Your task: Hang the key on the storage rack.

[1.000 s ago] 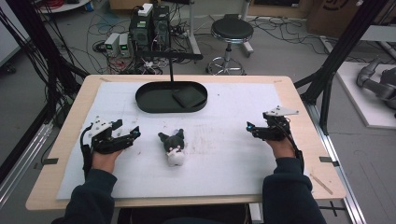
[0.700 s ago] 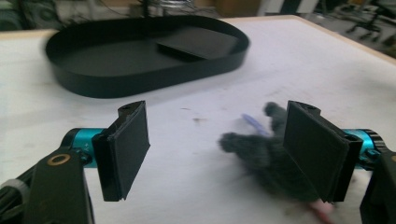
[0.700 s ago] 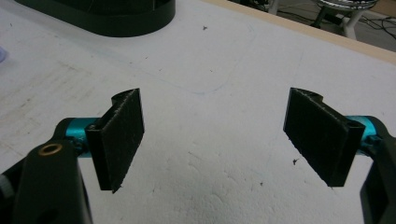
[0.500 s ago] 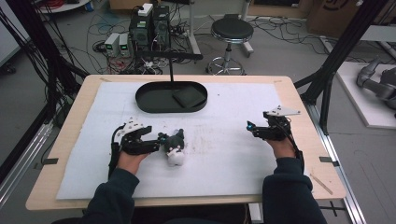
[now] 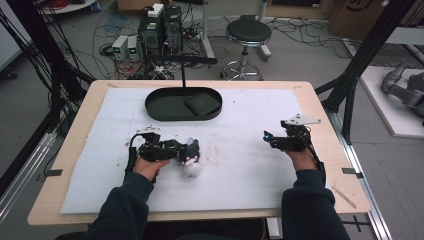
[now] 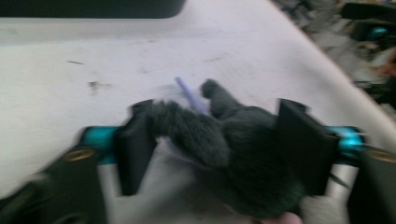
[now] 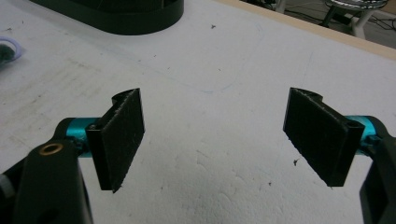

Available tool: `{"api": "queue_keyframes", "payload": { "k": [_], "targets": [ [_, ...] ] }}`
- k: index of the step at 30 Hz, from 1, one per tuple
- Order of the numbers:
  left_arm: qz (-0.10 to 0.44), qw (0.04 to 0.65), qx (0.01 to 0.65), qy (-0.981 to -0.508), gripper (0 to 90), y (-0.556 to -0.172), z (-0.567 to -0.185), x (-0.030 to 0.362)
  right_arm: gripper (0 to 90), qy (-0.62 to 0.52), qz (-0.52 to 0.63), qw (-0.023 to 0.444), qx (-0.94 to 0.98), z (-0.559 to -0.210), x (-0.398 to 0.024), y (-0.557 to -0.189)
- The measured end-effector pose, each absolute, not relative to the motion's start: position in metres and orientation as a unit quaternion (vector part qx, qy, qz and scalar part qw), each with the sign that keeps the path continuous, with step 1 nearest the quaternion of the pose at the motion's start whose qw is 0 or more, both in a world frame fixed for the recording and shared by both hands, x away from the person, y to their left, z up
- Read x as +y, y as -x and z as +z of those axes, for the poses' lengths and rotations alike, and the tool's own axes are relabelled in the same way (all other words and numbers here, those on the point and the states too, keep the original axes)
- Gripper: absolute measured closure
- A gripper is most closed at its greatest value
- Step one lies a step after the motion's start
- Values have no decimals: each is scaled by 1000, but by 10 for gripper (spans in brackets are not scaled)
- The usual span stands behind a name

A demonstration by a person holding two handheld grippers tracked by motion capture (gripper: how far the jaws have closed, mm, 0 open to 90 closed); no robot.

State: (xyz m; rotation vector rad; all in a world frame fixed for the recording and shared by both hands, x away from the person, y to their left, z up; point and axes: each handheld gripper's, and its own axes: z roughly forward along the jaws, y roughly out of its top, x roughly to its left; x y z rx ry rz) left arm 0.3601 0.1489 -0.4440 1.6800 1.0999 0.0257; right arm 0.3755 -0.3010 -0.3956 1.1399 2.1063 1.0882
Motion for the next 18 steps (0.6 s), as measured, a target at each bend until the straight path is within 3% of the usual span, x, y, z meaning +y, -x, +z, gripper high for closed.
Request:
{"api": "queue_keyframes", "payload": {
  "k": [1, 2, 3, 4, 18],
  "targets": [
    [13, 540, 454, -709, 527, -360, -443, 149, 209, -420, 400, 252, 775, -395, -301, -375],
    [16, 548, 442, -710, 527, -359, -441, 150, 209, -420, 400, 252, 775, -395, -301, -375],
    [33, 541, 435, -720, 722, -357, -438, 151, 208, -418, 401, 253, 775, -395, -300, -375],
    [33, 541, 435, -720, 800, -357, -438, 151, 208, -418, 401, 253, 775, -395, -300, -375],
    [49, 575, 401, -712, 818, -357, -412, 172, 209, -419, 401, 255, 773, -395, -303, -374]
  ]
}}
